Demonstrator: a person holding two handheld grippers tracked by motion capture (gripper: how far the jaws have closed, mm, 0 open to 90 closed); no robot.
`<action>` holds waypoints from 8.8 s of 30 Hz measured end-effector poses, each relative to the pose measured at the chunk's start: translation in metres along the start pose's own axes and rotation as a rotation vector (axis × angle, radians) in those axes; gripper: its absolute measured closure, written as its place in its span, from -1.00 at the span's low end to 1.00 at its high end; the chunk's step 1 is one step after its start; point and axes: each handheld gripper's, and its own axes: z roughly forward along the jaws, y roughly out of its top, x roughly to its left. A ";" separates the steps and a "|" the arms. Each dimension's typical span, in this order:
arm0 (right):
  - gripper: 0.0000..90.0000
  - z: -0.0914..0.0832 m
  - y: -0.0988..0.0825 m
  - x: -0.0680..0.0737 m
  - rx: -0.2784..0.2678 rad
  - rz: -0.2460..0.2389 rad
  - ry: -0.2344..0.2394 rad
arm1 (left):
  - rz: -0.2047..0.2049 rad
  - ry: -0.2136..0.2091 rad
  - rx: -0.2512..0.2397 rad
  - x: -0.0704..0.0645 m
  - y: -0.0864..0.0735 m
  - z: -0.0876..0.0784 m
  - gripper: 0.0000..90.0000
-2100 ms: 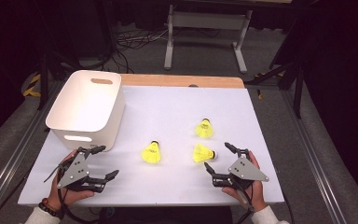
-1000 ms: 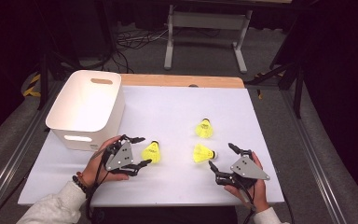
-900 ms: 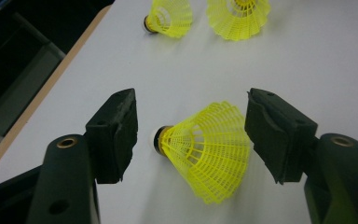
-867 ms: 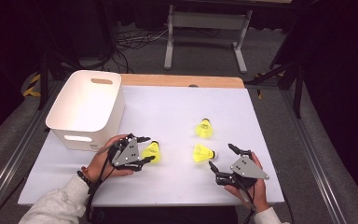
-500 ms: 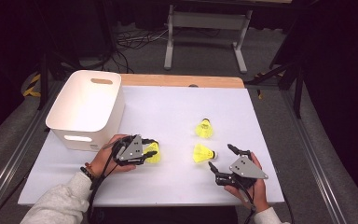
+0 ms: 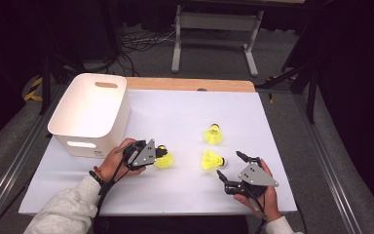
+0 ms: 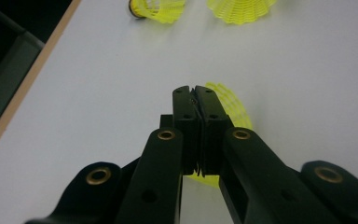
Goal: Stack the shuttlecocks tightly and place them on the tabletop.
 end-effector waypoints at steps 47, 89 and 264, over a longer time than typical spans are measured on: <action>-0.67 0.001 -0.004 -0.012 0.018 0.118 0.079 | -0.284 0.165 0.270 0.053 0.034 0.058 0.91; -0.67 0.002 -0.006 -0.014 0.035 0.126 0.115 | -0.343 0.094 0.423 0.061 0.037 0.073 0.99; 0.95 0.107 0.073 0.045 0.144 0.162 0.184 | -0.376 0.146 -0.154 -0.048 -0.101 -0.103 -0.86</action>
